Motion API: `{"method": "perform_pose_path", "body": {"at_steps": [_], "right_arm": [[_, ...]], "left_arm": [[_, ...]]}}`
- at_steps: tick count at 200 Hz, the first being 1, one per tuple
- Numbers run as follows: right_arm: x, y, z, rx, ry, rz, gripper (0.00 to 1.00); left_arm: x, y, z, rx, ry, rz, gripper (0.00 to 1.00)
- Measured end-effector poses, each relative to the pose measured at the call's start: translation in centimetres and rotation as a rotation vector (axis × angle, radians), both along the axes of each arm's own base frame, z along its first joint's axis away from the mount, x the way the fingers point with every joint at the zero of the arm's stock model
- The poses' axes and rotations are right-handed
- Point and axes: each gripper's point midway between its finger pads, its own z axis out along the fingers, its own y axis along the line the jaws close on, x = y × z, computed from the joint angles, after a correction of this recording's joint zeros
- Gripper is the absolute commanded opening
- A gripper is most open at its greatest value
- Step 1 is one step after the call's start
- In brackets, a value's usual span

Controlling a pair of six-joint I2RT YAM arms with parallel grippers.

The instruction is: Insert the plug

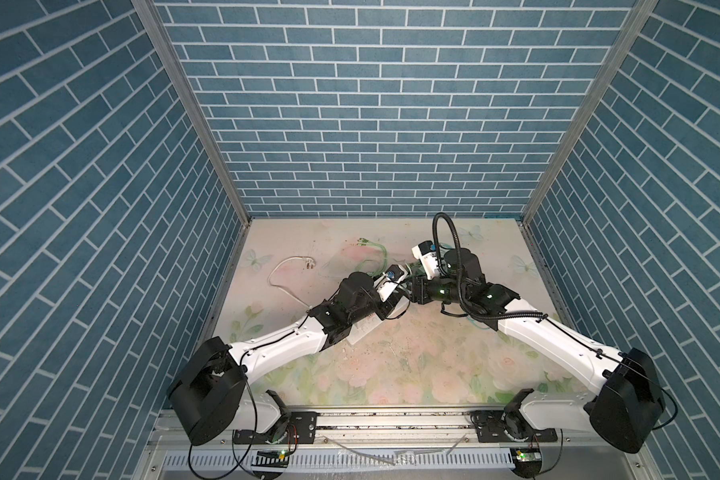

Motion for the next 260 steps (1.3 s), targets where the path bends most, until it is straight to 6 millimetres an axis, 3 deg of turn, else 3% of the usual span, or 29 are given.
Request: {"method": "perform_pose_path", "body": {"at_steps": [31, 94, 103, 124, 172, 213, 260], "right_arm": [[0.2, 0.4, -0.5, 0.0, 0.009, 0.011, 0.34], [0.3, 0.6, -0.8, -0.002, 0.013, 0.014, 0.06], [0.3, 0.6, -0.9, -0.004, 0.013, 0.014, 0.04], [0.4, 0.6, -0.9, -0.009, 0.007, 0.013, 0.02], [1.5, 0.0, -1.4, -0.092, -0.003, -0.021, 0.01], [3.9, 1.3, -0.4, -0.141, -0.031, 0.002, 0.0], [5.7, 2.7, -3.7, -0.205, 0.019, 0.047, 0.0]], "left_arm": [[0.0, 0.1, -0.2, 0.006, 0.009, 0.002, 0.22], [0.0, 0.2, -0.4, 0.013, 0.015, 0.008, 0.26], [0.0, 0.3, -0.5, 0.016, 0.016, 0.009, 0.32], [0.1, 0.4, -0.6, 0.02, 0.015, 0.016, 0.63], [0.0, 1.5, 1.3, -0.003, -0.029, 0.043, 0.82], [0.4, 5.0, 3.1, -0.007, -0.059, 0.137, 0.97], [0.7, 10.9, 5.0, -0.052, -0.061, 0.312, 1.0]]}}
